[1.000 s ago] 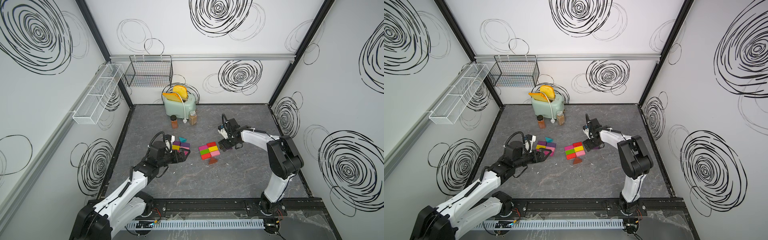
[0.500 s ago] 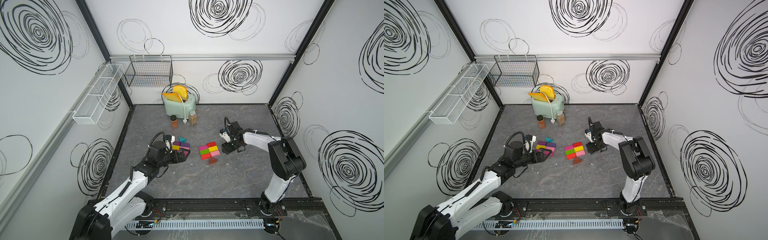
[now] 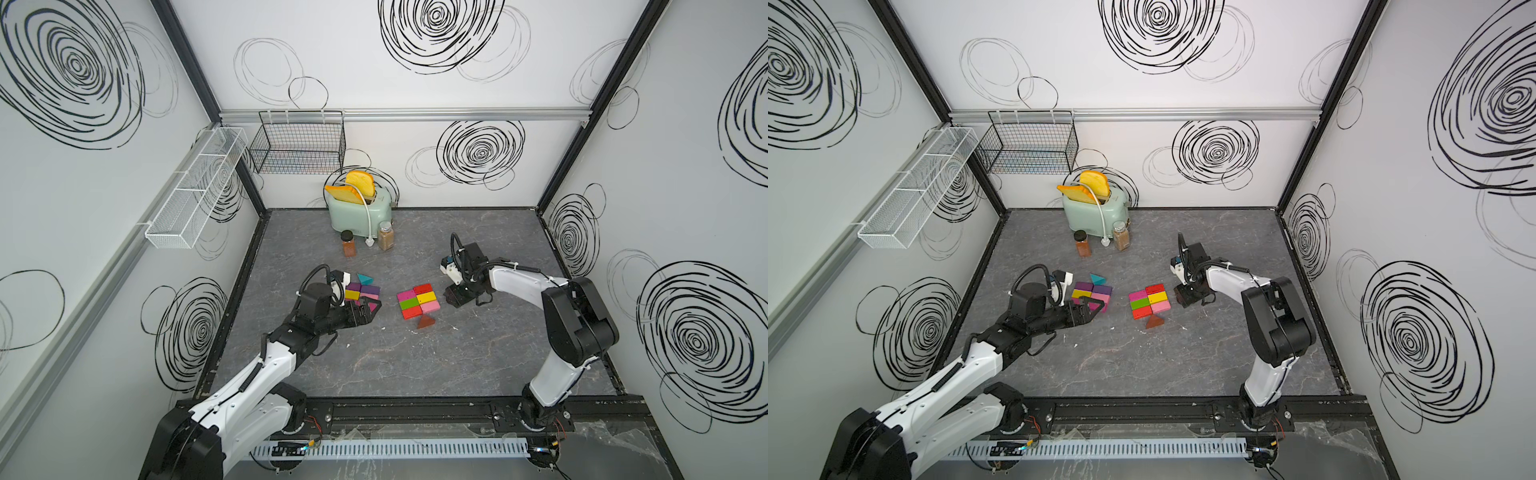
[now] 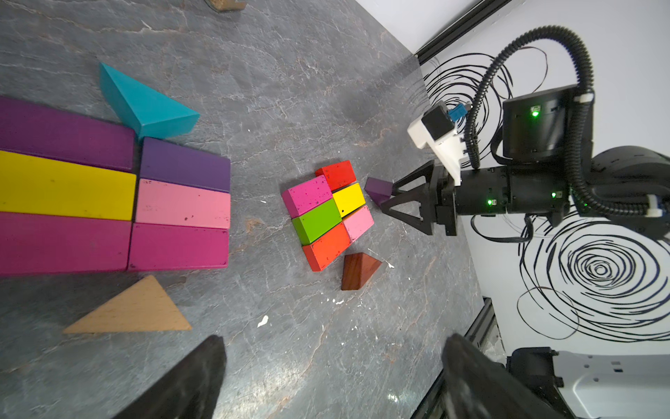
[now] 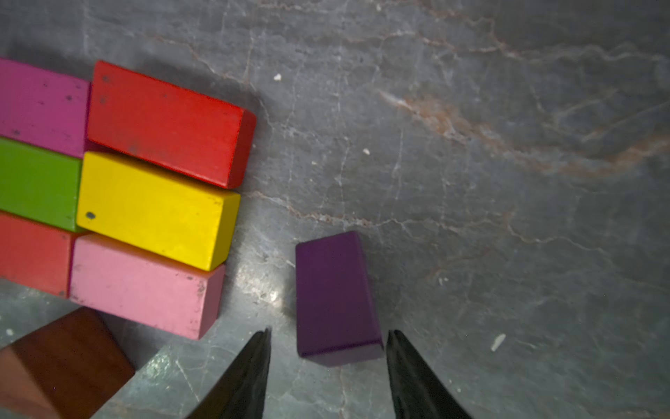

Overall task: Assemble a piece of candy with building blocks
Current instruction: Pick up the building block from the center of the board.

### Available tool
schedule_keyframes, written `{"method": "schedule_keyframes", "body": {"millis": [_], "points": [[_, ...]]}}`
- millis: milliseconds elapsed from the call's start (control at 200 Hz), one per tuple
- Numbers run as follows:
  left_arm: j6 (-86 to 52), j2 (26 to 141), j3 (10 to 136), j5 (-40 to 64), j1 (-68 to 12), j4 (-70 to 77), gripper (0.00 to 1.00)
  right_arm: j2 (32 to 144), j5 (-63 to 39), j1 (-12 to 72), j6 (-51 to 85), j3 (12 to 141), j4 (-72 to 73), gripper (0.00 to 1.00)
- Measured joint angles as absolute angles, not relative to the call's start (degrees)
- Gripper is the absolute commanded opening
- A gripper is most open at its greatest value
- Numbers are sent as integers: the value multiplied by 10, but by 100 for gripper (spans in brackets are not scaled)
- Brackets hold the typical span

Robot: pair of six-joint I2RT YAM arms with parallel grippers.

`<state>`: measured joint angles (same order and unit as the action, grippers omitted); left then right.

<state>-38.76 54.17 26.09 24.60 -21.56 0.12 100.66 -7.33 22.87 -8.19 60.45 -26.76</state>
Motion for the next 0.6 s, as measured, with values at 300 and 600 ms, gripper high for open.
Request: {"method": "schedule_keyframes", "body": {"millis": [300, 600], "points": [[-388, 542, 261, 247, -212, 1, 98, 1027, -73, 227, -84, 619, -260, 51], [-388, 542, 261, 248, -211, 1, 98, 1030, -74, 227, -87, 619, -250, 26]]}}
